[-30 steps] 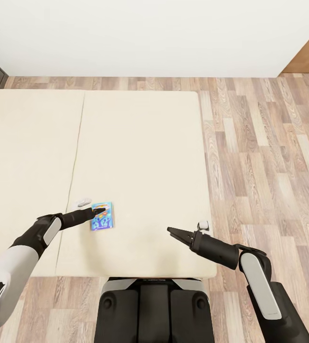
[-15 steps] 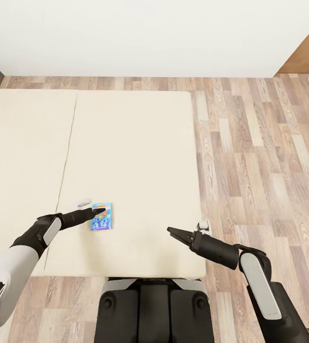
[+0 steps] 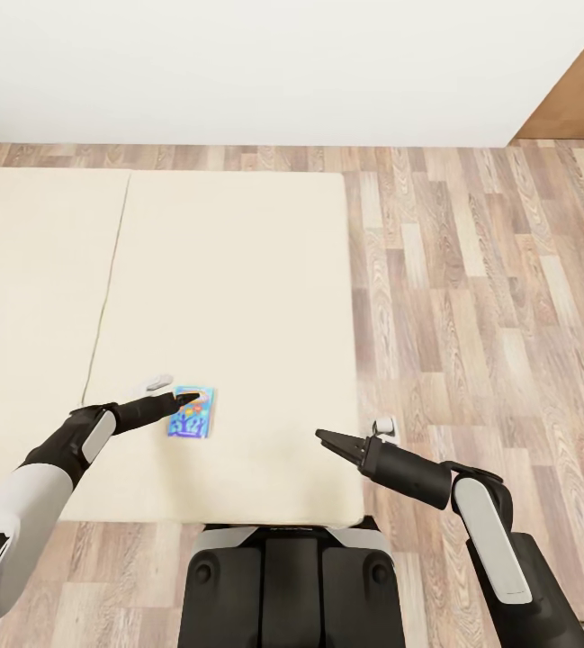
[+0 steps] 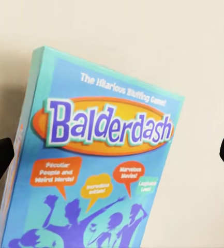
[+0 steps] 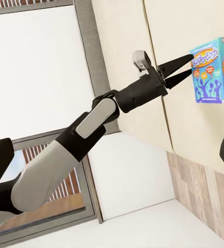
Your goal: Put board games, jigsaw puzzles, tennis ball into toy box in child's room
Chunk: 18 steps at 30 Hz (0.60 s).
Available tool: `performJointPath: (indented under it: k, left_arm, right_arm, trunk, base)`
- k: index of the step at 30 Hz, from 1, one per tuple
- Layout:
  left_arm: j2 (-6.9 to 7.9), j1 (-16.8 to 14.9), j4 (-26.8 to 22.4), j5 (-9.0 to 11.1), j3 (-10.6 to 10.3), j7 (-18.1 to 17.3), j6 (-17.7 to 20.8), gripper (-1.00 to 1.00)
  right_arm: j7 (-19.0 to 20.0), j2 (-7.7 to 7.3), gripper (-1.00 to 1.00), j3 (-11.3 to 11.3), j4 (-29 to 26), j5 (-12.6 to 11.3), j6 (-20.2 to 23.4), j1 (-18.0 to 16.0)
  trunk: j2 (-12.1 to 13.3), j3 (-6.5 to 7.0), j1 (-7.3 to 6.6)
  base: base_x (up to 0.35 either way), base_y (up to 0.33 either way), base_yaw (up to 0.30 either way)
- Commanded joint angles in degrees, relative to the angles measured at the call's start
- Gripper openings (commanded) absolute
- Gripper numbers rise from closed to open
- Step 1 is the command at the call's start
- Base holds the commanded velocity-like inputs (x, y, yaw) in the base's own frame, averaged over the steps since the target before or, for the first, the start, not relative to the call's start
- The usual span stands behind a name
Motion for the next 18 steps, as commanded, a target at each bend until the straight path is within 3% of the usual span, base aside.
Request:
performJointPath:
  k: [1, 7, 18]
  left_arm:
    - [0.01, -0.01, -0.02, 0.33, 0.1, -0.09, 0.47, 1.0]
    - [0.01, -0.01, -0.03, 0.31, 0.1, 0.03, 0.53, 1.0]
    - [0.03, -0.01, -0.05, 0.01, -0.54, 0.77, 0.94, 1.0]
  right_arm:
    - [0.34, -0.02, 1.0, -0.03, 0.0, 0.25, 0.2, -0.03]
    - [0.33, -0.02, 1.0, -0.03, -0.02, 0.25, 0.2, -0.03]
    - [0.29, -0.03, 1.0, -0.11, -0.02, 0.25, 0.2, -0.03]
  trunk:
    - [-0.09, -0.06, 0.03]
    - [-0.09, -0.06, 0.03]
    - [-0.09, -0.06, 0.03]
  base:
    - [0.0, -0.097, 0.0]
    - [-0.019, -0.101, 0.0]
    - [-0.002, -0.01, 0.0]
